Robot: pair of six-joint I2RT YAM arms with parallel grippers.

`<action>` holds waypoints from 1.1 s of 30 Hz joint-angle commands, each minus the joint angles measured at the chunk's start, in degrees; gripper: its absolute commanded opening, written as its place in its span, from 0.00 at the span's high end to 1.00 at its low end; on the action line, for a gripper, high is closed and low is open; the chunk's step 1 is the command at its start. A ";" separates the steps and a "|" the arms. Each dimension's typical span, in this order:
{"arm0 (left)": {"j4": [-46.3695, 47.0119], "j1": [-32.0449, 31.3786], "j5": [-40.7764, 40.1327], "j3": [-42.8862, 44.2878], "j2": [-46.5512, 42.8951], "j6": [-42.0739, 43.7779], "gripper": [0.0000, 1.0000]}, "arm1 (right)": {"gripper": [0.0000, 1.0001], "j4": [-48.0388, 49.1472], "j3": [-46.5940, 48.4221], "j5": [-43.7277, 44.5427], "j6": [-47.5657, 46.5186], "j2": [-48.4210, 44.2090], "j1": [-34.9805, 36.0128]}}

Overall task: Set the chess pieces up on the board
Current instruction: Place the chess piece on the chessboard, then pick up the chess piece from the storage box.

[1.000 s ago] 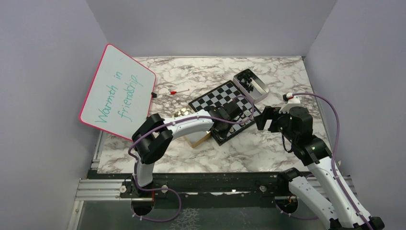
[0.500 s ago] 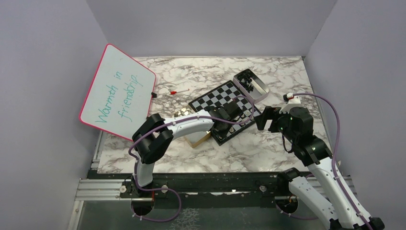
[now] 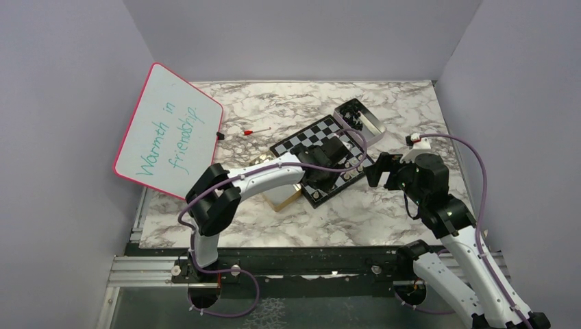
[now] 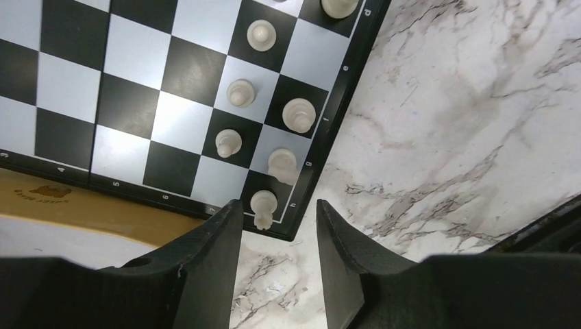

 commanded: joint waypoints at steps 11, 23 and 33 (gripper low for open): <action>-1.40 9.77 -7.14 -4.34 -16.94 2.51 0.49 | 0.03 -1.26 1.13 -0.73 2.91 1.97 -0.25; -0.03 24.28 -10.45 -14.99 -26.24 6.72 0.31 | 0.00 -2.38 -0.37 3.17 7.30 2.53 -0.25; 0.93 29.08 -9.38 -18.68 -25.28 7.59 0.29 | 0.00 0.25 0.94 -2.19 6.49 3.58 -0.25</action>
